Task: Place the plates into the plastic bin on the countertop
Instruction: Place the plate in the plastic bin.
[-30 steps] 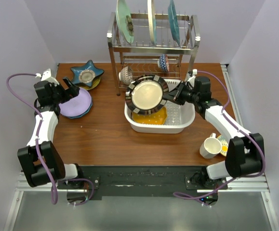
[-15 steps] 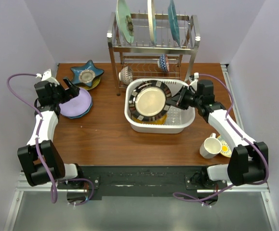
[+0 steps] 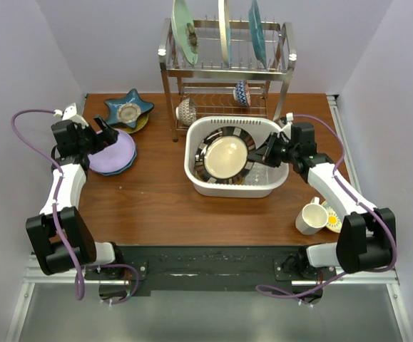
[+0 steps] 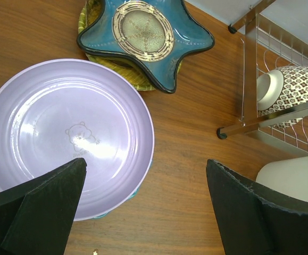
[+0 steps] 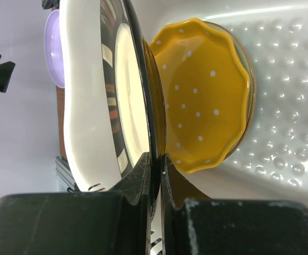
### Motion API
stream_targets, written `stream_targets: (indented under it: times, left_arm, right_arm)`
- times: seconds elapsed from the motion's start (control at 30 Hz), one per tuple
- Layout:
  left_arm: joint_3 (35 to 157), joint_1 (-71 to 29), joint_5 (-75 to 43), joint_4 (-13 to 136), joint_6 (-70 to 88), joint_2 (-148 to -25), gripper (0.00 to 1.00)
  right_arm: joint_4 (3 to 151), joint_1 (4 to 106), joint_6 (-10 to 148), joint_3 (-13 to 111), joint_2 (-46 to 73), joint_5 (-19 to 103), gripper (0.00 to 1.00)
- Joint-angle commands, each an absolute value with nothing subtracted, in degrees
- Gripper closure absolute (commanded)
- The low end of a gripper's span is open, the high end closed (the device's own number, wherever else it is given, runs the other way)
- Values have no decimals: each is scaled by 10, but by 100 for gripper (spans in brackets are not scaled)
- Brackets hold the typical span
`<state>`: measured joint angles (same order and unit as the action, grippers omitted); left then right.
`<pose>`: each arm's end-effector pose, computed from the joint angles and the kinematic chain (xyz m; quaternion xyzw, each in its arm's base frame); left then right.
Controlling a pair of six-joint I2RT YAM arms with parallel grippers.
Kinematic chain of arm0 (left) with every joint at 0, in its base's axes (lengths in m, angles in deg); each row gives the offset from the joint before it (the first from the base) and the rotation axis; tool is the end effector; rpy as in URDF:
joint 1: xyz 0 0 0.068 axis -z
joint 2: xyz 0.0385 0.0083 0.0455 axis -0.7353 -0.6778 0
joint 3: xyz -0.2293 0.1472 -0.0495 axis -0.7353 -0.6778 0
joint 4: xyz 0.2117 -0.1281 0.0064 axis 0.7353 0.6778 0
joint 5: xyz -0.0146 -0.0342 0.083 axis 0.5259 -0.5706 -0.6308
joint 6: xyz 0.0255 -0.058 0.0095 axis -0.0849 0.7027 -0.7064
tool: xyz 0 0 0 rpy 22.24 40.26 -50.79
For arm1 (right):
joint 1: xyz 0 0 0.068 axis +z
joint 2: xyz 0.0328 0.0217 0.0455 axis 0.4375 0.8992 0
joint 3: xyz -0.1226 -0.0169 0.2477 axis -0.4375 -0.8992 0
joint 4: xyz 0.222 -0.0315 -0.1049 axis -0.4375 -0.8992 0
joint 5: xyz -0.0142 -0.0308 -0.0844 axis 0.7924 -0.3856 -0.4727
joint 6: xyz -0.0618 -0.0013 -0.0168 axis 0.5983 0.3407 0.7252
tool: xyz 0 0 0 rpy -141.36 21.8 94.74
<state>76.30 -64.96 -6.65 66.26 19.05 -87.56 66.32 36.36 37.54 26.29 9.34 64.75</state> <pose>0.2925 0.0770 0.2803 -0.2082 0.8186 -0.1511 0.5136 0.2801 0.0767 0.2695 0.0909 0.8599 0.3945 0.3110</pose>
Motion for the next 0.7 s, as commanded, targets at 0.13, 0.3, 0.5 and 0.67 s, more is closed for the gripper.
stream_targets:
  times: [0.13,0.3,0.5,0.67]
  left_arm:
    - [777,-655,-60,657,195,-874,0]
    - [777,-655,-60,657,195,-874,0]
    - [777,-655,-60,658,194,-875,0]
    - [775,-655,-61,657,193,-875,0]
  right_arm:
    - [711,365,389,258,111,694,100]
    - [713,365,397,257,133,693,100]
    - [704,365,411,259,174,699,100]
    - [662,364,449,276,190,679,95]
